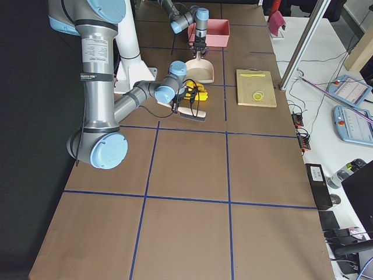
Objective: Sweep and dump trash into bin
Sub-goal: 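Move the brush with the right gripper beside the corn cob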
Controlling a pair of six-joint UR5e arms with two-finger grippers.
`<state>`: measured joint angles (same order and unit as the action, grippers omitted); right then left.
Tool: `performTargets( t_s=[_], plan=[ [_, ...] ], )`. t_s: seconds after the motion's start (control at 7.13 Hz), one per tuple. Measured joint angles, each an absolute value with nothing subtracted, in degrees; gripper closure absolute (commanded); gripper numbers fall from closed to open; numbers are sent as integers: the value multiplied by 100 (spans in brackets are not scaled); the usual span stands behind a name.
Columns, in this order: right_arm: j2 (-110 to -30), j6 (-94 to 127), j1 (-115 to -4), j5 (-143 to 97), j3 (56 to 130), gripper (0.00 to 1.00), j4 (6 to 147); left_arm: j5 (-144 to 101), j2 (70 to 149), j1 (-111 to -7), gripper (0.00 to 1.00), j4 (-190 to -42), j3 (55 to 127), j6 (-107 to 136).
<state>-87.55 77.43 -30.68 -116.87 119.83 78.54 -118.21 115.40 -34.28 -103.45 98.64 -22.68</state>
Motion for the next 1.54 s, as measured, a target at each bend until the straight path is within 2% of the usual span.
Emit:
performTargets(
  t_s=[0.56, 1.54],
  plan=[
    [-7824, 8069, -2581, -11447, 11608, 100, 8208, -11821, 11532, -3428, 96, -10345, 9869, -2261],
    [-7012, 8258, -2122, -11195, 11195, 100, 8978, -11821, 11540, -3428, 96, -10345, 9870, -2259]
  ],
)
